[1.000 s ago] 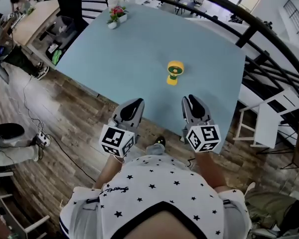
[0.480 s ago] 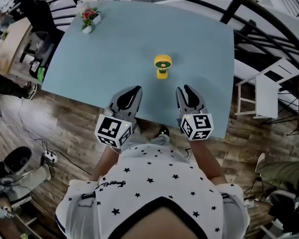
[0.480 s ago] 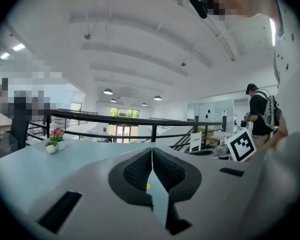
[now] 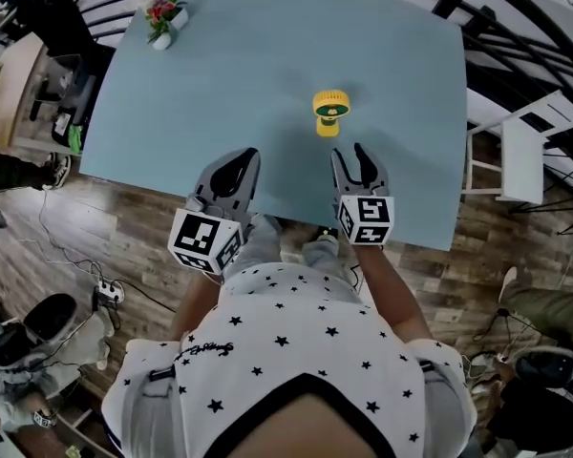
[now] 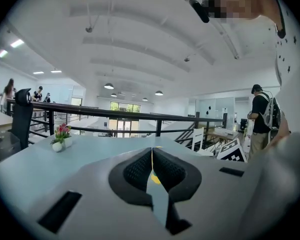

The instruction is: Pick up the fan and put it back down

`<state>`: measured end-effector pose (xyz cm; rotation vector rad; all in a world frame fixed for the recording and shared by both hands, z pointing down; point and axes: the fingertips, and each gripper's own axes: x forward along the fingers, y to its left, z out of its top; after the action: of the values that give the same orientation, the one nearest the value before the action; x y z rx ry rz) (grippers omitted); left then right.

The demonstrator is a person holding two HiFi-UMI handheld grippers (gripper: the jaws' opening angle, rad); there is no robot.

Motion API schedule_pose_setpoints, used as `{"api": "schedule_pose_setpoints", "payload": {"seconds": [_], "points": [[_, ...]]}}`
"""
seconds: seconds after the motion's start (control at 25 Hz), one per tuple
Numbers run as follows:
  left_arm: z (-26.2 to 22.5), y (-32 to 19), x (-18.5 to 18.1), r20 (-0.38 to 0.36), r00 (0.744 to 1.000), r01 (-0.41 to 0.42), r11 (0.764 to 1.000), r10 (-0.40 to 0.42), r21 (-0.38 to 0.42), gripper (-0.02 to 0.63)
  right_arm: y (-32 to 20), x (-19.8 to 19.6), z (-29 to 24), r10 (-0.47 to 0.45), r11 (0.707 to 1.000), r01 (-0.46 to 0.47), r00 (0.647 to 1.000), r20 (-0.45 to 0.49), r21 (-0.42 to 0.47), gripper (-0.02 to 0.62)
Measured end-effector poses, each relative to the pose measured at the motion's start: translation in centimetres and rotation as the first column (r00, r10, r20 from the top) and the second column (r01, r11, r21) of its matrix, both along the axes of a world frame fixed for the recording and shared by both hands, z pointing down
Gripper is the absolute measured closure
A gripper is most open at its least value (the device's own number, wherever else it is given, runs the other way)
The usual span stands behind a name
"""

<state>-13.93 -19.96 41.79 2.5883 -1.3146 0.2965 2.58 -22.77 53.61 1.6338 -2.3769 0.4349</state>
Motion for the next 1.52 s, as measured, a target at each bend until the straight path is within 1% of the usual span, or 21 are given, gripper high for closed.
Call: {"api": "schedule_pose_setpoints", "payload": {"seconds": [0.2,0.36,0.68,1.04,1.24,1.28,1.52], "points": [[0.6,-0.8,-1.8,-0.002,1.0,0.004,1.0,-0.004,-0.017,0.577,-2.1,-1.3,2.1,0.035,0.999,-0.036,0.999,-0.029,-0.03,0.402],[1.3,-1.8,-2.7,-0.005,1.0,0.003,0.999,-0.003,-0.033,0.577,-4.1,-1.8,3.5,0.065,0.996,-0.067,0.997,-0.051,-0.051,0.407],[2.0,-3.8,-4.2,-0.004,1.0,0.016,0.998,-0.016,-0.053,0.577,-6.7,-2.6,5.3,0.076,0.994,-0.083,0.993,-0.085,-0.076,0.388],[2.7,-4.0,-6.2,0.013,0.997,0.07,0.995,-0.07,-0.076,0.577,-8.9,-2.8,6.2,0.068,0.996,-0.076,0.989,-0.131,-0.053,0.402],[2.9,-3.9,-7.5,0.022,0.995,0.1,0.991,-0.099,-0.084,0.577,-9.4,-2.5,6.4,0.104,0.993,-0.112,0.982,-0.157,-0.043,0.431],[2.9,-3.9,-7.7,0.025,0.994,0.106,0.991,-0.105,-0.084,0.577,-9.4,-2.4,6.4,0.107,0.993,-0.115,0.981,-0.163,-0.04,0.428],[2.7,-3.8,-8.2,0.029,0.992,0.125,0.989,-0.123,-0.08,0.577,-9.3,-3.0,6.1,0.089,0.995,-0.095,0.981,-0.174,-0.028,0.436]]}}
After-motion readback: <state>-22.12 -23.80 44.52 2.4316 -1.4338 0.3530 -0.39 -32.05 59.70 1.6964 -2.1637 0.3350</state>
